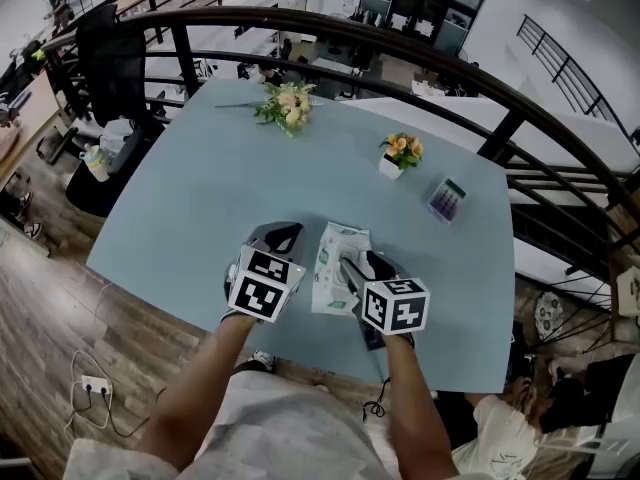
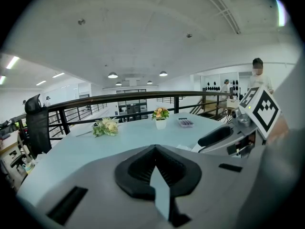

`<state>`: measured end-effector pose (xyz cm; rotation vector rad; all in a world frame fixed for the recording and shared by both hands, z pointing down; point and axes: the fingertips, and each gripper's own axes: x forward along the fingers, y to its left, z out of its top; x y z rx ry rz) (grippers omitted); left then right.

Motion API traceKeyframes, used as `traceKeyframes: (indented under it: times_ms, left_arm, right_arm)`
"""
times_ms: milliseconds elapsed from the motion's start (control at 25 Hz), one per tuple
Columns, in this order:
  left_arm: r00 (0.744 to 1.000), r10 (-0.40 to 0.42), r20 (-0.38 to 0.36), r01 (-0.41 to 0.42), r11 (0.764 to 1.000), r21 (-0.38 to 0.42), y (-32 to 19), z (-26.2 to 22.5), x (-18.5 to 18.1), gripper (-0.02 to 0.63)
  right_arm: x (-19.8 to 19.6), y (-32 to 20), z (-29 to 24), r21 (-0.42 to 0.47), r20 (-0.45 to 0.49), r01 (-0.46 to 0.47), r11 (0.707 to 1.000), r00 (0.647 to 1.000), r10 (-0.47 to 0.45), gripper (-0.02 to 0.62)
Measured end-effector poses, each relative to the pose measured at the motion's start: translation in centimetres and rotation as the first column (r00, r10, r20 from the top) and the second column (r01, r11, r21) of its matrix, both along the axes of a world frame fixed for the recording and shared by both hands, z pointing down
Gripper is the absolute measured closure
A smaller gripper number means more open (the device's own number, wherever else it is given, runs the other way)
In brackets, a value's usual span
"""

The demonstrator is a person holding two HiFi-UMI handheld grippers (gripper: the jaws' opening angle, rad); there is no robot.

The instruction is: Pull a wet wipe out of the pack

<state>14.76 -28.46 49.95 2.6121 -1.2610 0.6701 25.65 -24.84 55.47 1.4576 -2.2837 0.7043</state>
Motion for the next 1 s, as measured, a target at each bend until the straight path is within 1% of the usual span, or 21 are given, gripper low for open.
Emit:
traceKeyframes:
  times_ms: [240, 800, 1000]
  left_arm:
    - [1.000, -0.012, -0.001, 0.012, 1.000, -0.006, 0.1, 0.5, 0.2, 0.612]
    - [1.000, 0.002, 0.013, -0.002, 1.000, -0.028, 0.0, 1.6, 0.8, 0.612]
    - [1.000, 0.007, 0.016, -0.007, 1.000, -0.027, 0.0, 1.7, 0.9, 0.612]
  right_arm:
    - [-0.5, 0.0, 1.6, -0.036, 0.012, 0.002, 0.999, 1.000, -0.001, 0.364]
    - [-0.8, 0.1, 3.0, -0.089, 0.039, 0.013, 0.996, 0.999, -0.009, 0.368]
    - [-0.8, 0.3, 3.1, -0.094, 0.041, 0.018, 0.995, 0.999, -0.015, 0.397]
